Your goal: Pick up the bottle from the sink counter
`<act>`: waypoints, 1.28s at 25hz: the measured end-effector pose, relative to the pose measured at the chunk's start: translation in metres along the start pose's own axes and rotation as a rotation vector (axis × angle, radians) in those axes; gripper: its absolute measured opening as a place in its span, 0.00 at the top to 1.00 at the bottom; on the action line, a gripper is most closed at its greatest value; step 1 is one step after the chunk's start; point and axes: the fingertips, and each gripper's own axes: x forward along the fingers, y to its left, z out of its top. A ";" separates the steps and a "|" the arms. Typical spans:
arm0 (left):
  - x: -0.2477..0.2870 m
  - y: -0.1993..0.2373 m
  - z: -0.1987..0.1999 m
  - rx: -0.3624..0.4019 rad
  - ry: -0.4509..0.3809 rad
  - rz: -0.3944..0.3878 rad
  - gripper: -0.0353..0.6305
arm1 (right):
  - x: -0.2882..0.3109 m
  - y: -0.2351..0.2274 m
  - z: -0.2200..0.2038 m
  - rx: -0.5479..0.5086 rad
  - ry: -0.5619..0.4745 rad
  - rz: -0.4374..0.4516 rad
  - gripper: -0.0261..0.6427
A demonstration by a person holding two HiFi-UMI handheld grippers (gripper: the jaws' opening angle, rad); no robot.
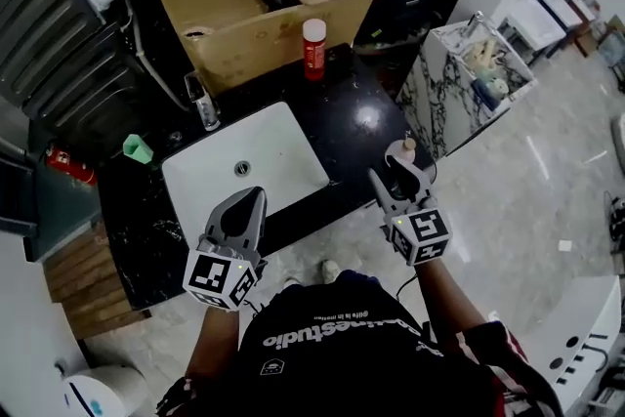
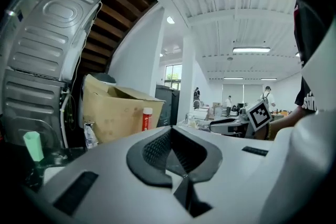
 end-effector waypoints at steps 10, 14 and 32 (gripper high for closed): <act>0.072 -0.063 -0.040 0.016 0.049 -0.125 0.93 | 0.024 -0.130 -0.069 0.067 0.008 -0.320 0.62; 0.096 -0.073 -0.046 0.047 0.066 -0.149 0.93 | 0.044 -0.148 -0.091 0.083 0.058 -0.354 0.62; 0.060 -0.035 -0.039 -0.006 0.073 -0.016 0.93 | 0.061 -0.118 -0.074 -0.001 0.072 -0.244 0.72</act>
